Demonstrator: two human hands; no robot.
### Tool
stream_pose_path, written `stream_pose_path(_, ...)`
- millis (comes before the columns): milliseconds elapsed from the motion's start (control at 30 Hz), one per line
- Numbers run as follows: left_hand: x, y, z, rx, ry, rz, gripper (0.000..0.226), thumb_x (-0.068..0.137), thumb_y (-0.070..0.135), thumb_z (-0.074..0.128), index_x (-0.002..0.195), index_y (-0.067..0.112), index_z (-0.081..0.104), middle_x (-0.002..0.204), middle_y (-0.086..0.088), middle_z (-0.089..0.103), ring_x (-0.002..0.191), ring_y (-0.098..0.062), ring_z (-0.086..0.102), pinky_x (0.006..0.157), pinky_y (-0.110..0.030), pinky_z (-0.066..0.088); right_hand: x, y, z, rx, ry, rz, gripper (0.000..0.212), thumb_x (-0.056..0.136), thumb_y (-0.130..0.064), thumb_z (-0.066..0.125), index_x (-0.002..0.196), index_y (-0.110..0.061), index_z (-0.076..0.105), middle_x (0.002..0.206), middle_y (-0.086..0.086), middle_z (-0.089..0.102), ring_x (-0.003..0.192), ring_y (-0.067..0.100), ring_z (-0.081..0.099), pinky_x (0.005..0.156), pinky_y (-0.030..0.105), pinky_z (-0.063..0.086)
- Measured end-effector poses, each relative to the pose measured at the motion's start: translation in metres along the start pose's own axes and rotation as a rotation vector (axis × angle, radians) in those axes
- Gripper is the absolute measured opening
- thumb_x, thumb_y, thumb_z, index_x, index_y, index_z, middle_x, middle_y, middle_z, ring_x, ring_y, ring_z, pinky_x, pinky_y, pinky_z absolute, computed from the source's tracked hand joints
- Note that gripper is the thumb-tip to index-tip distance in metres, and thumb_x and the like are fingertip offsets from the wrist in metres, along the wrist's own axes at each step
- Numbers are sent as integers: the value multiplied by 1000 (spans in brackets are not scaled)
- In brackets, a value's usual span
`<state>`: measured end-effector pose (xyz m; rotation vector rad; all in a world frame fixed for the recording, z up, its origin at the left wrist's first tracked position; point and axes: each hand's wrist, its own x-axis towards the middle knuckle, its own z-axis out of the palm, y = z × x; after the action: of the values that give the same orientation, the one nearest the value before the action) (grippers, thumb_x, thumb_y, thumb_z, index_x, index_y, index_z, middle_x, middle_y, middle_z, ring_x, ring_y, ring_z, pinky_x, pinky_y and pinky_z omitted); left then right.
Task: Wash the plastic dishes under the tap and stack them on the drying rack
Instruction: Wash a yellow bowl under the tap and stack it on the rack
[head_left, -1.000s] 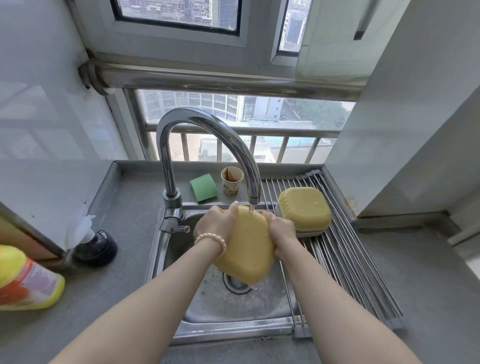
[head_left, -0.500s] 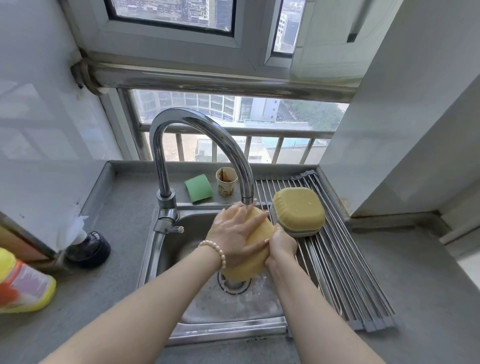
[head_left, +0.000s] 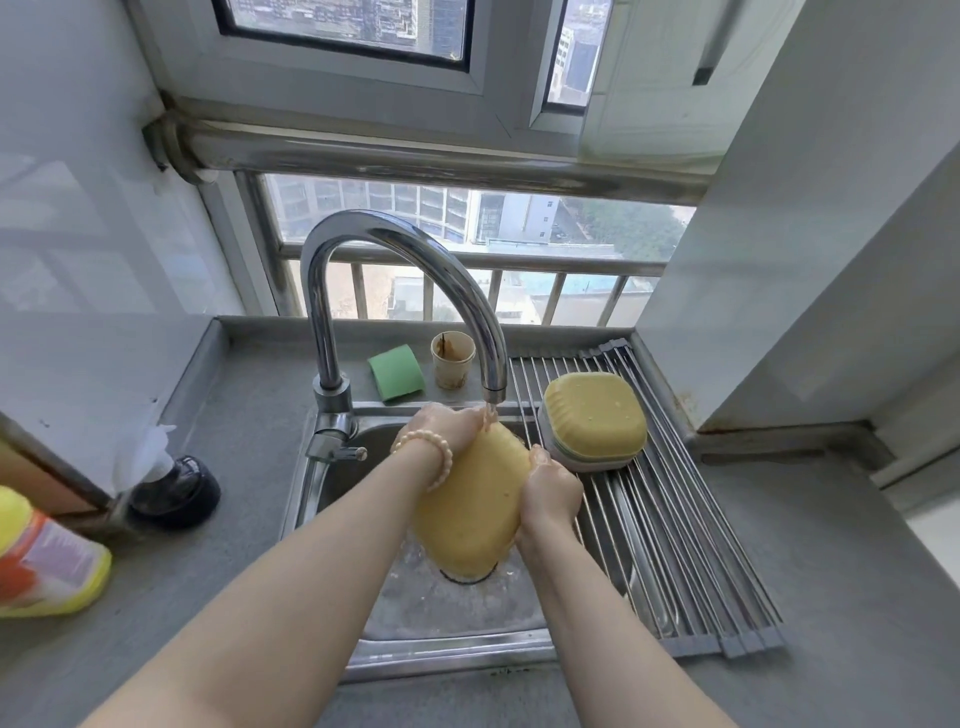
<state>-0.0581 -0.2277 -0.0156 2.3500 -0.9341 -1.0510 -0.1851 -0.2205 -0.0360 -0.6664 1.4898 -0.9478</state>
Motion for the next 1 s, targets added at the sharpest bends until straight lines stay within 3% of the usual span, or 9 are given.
stream_pose_path(100, 11, -3, -2, 55, -30, 54, 43, 100, 35, 36, 132, 12, 51, 136, -13, 51, 125, -31, 47, 101, -35, 36, -1, 3, 0, 10, -8, 5, 38, 92, -16, 55, 54, -13, 50, 54, 0, 47, 55, 17, 41, 60, 34, 36)
stream_pose_path(200, 15, -10, 0, 20, 17, 74, 39, 103, 20, 25, 132, 17, 53, 134, -13, 52, 120, -28, 51, 100, -35, 40, 0, 9, -1, 29, -28, 71, 47, 88, -13, 53, 43, -19, 40, 52, -1, 39, 53, 17, 33, 56, 33, 30)
stream_pose_path(333, 5, -24, -1, 31, 33, 190, 47, 100, 43, 33, 108, 9, 65, 112, -13, 65, 102, -27, 59, 95, -38, 45, -2, 11, -2, 144, 15, 241, 37, 85, -8, 54, 50, -16, 44, 52, 0, 41, 48, 18, 38, 49, 28, 34)
stream_pose_path(400, -12, -26, 4, 262, 78, 315, 57, 98, 54, 23, 126, 16, 55, 125, -9, 60, 111, -25, 56, 93, -37, 44, 0, 9, -4, 229, 52, 314, 30, 85, -5, 52, 56, -12, 47, 56, 2, 46, 49, 20, 44, 48, 27, 38)
stream_pose_path(467, -23, -34, 12, 297, 172, 381, 65, 93, 63, 25, 137, 20, 46, 134, -4, 53, 120, -23, 51, 94, -36, 43, 1, 8, -5, 263, 77, 344, 27, 86, -4, 52, 59, -9, 51, 59, 4, 49, 50, 21, 47, 49, 27, 40)
stream_pose_path(567, -26, -44, 22, -45, 246, 233, 64, 86, 66, 44, 128, 20, 54, 124, -3, 59, 109, -22, 56, 87, -32, 46, -1, 8, -1, 271, 71, 354, 22, 85, -6, 53, 62, -7, 54, 62, 6, 54, 54, 23, 52, 52, 28, 44)
stream_pose_path(700, -23, -47, 28, -660, 169, -125, 63, 82, 61, 58, 109, 5, 64, 108, -11, 67, 85, -24, 57, 78, -31, 44, 0, 14, 1, 303, 49, 398, 21, 85, -14, 51, 65, -12, 56, 72, 7, 60, 61, 26, 56, 60, 32, 47)
stream_pose_path(867, -11, -41, 17, -828, 137, -320, 50, 94, 38, 52, 125, -1, 55, 125, -15, 58, 113, -30, 55, 101, -33, 40, 5, 17, -3, 302, 51, 442, 22, 87, -14, 48, 66, -14, 54, 76, 6, 61, 65, 25, 56, 65, 34, 48)
stream_pose_path(1000, 10, -50, 23, -896, 116, -348, 46, 93, 42, 46, 114, 2, 60, 118, -16, 62, 109, -32, 59, 98, -42, 46, 6, 14, 0, 290, 62, 463, 14, 84, -17, 50, 77, -14, 61, 87, 7, 68, 74, 28, 62, 76, 44, 53)
